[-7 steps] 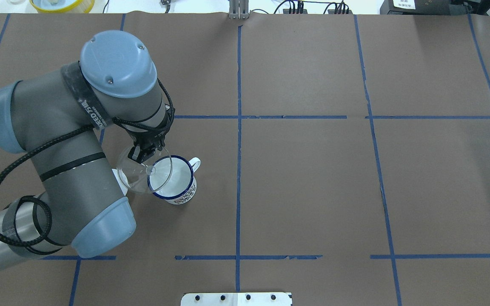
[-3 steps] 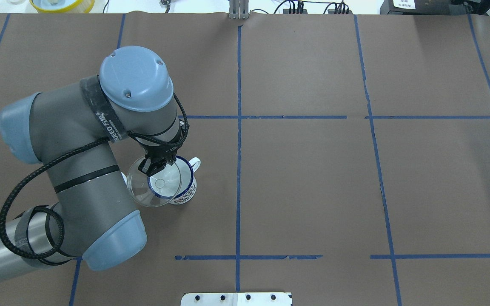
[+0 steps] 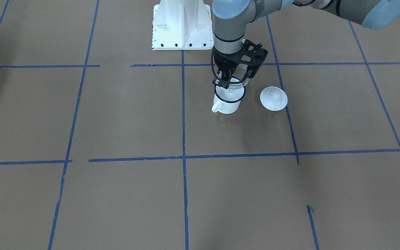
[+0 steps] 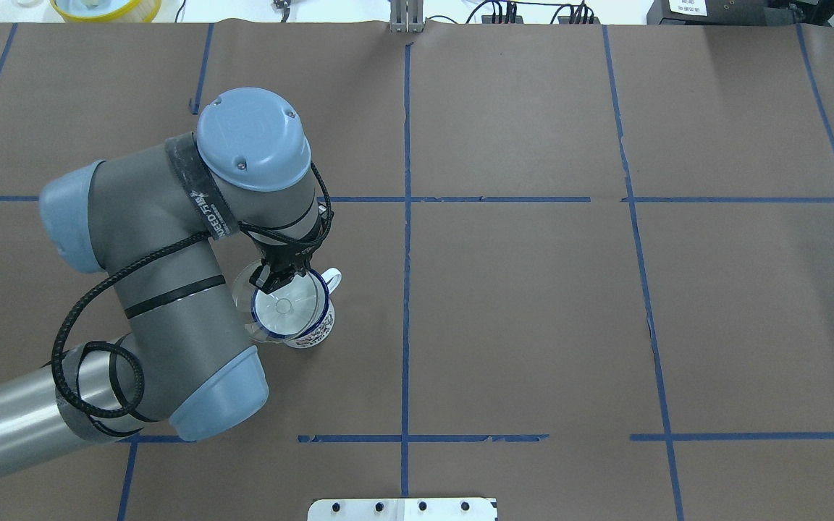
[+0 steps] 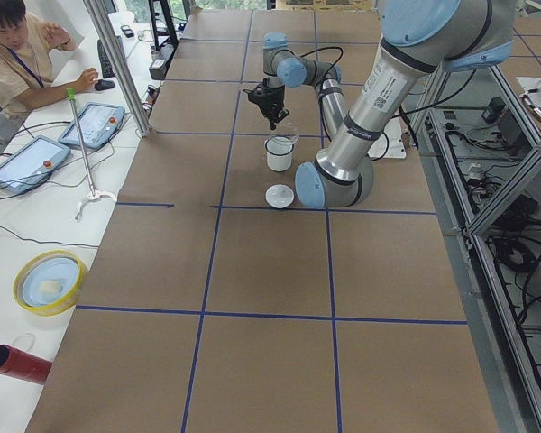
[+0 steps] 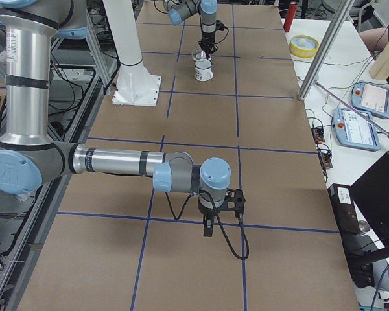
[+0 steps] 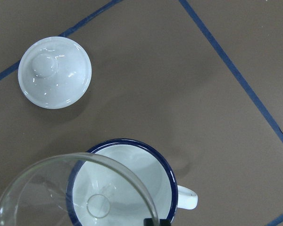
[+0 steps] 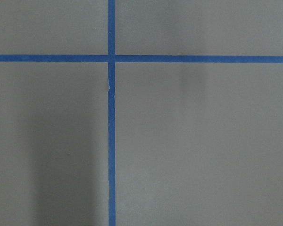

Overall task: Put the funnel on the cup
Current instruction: 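Lower the funnel into the mug's mouth and open the left gripper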

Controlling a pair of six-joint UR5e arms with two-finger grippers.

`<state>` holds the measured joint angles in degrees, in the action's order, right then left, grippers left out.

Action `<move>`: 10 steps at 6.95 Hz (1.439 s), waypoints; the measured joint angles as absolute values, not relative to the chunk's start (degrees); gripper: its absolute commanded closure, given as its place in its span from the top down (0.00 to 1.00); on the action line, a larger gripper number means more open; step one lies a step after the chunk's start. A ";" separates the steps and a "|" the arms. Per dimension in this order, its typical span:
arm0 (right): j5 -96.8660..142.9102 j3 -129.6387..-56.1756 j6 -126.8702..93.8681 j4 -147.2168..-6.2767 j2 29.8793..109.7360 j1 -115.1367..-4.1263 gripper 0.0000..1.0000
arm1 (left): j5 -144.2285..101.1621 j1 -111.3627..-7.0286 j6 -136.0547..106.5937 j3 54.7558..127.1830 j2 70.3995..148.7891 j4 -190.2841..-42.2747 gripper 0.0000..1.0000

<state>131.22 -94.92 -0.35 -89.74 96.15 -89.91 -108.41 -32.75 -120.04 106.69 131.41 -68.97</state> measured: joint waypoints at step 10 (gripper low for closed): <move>131.22 -94.92 -0.35 -89.74 96.15 -89.91 1.00 | -108.28 -32.48 -115.34 101.47 131.11 -74.66 1.00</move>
<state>131.22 -94.92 -0.35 -89.74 96.15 -89.91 -108.28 -32.48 -115.34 101.47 131.11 -74.66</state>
